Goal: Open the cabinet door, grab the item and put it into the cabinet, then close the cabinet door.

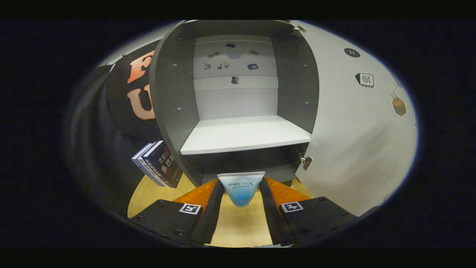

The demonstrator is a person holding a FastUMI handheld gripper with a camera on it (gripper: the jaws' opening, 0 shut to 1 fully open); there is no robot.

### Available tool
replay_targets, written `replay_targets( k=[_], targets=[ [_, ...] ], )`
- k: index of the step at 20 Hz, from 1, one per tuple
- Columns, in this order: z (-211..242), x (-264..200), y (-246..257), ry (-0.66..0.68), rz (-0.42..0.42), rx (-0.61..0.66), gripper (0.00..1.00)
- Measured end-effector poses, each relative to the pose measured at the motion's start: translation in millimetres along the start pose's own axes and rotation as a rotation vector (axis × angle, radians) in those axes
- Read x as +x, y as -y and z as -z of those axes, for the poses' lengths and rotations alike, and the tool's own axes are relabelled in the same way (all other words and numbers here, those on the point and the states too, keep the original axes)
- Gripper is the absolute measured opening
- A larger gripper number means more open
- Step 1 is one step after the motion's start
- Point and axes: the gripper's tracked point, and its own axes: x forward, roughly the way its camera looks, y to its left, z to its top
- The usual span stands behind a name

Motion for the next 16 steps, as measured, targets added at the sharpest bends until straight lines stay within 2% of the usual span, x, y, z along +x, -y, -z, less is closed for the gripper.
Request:
replay_targets(
  k=[9, 12, 16],
  targets=[
    [-105, 43, -9, 0.088, 0.008, -0.03, 0.63],
    [-121, 68, -7, 0.088, 0.02, -0.042, 0.63],
    [-119, 99, -1, 0.044, 0.038, -0.049, 0.64]
  ],
)
